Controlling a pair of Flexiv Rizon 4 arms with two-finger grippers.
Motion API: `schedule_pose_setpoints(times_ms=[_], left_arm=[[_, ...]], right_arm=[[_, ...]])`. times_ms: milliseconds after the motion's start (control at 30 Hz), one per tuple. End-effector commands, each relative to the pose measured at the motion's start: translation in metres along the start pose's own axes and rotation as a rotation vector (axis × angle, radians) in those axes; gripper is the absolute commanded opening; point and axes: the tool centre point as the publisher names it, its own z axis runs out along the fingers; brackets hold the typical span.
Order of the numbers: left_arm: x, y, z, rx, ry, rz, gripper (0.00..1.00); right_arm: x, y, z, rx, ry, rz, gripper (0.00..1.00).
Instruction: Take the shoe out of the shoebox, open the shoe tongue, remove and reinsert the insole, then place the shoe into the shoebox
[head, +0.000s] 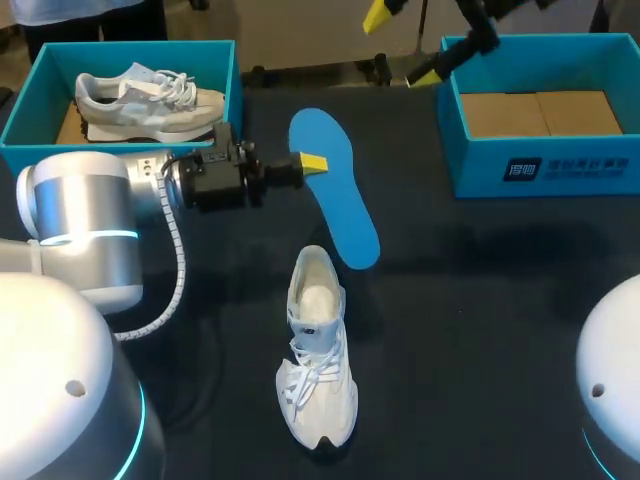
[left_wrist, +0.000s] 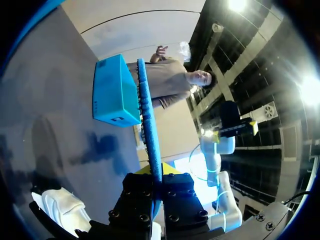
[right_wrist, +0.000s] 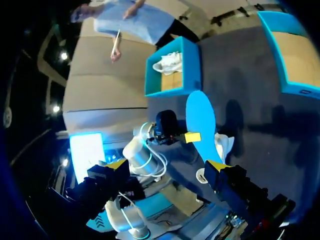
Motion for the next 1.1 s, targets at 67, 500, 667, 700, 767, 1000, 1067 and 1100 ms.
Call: schedule_pose_setpoints(times_ms=[67,500,667,700,767,1000,1067,1100], left_arm=[[0.000,0.000,0.001,0.000,-0.001,0.000,0.00],[0.000,0.000,0.001,0.000,-0.001,0.000,0.00],[0.000,0.000,0.001,0.000,-0.001,0.000,0.00],[0.000,0.000,0.001,0.000,-0.001,0.000,0.00],[0.000,0.000,0.001,0.000,-0.001,0.000,0.00],[0.000,0.000,0.001,0.000,-0.001,0.000,0.00],[0.000,0.000,0.001,0.000,-0.001,0.000,0.00],[0.000,0.000,0.001,0.000,-0.001,0.000,0.00]], right_arm=[[0.023,-0.005,-0.002,-0.038,-0.455,0.106,1.00],[0.058,-0.018,0.011,-0.076,-0.650,0.177,1.00],[0.062,-0.024,0.022,-0.071,-0.637,0.123,1.00],[0.063,-0.025,0.025,-0.071,-0.637,0.119,1.00],[0.065,-0.026,0.031,-0.073,-0.644,0.121,1.00],[0.060,-0.029,0.048,-0.108,-0.656,0.186,1.00],[0.057,-0.032,0.051,-0.128,-0.647,0.201,1.00],[0.056,-0.034,0.052,-0.139,-0.639,0.200,1.00]])
